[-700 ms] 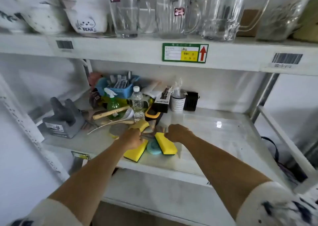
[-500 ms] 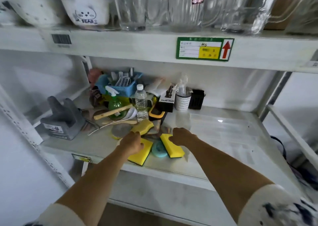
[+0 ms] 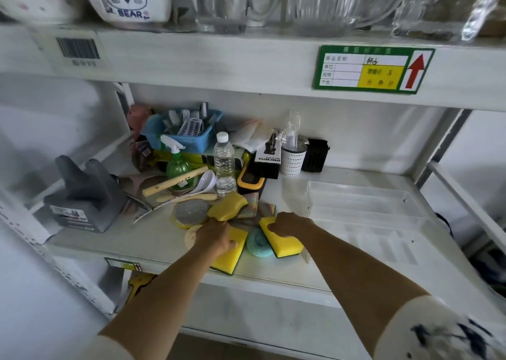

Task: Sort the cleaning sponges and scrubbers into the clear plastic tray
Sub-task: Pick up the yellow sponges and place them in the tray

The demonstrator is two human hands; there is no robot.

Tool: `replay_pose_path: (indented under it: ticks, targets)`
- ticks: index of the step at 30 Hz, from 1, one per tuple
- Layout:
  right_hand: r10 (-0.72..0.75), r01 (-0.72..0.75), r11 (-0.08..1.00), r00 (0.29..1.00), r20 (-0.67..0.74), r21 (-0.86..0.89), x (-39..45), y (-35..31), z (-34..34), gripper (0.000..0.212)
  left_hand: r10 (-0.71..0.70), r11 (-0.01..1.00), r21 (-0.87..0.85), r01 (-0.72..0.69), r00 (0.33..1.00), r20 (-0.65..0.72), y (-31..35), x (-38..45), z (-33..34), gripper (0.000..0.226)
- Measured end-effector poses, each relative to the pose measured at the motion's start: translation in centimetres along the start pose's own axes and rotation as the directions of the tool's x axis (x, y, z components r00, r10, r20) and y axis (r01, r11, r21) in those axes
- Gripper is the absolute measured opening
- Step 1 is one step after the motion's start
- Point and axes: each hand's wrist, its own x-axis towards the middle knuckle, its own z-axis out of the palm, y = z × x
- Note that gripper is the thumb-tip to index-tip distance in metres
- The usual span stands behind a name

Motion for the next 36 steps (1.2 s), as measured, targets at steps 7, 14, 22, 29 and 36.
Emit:
replay_pose_path:
  ticks: [7,14,22,29,36]
  targets:
    - [0.006,-0.006,0.999,1.0,-0.004,0.037,0.6,0.0,0.4,0.062,-0.011,1.0,-0.007,0.011,1.0,0.008,0.6,0.7,0.6,0.054]
    - [0.071,-0.057,0.99,0.991,-0.111,0.126,0.8,0.3,1.1,0.081,-0.033,0.998,-0.06,0.032,0.999,-0.019,1.1,0.7,0.9,0.083]
    - [0.016,0.048,0.964,0.972,-0.236,0.263,-0.3,-0.2,-0.3,0.064,0.006,0.983,-0.184,-0.017,0.998,-0.058,1.1,0.1,-0.5,0.084]
    - [0.032,0.123,0.921,0.922,-0.387,0.369,-2.5,1.0,-2.4,0.056,-0.018,0.895,-0.442,-0.061,0.985,-0.171,4.0,-0.7,-3.9,0.08]
    - [0.134,0.066,0.955,0.776,-0.617,0.29,-5.7,5.6,-4.5,0.04,-0.032,0.821,-0.55,-0.151,0.95,-0.31,9.9,-2.3,-5.3,0.065]
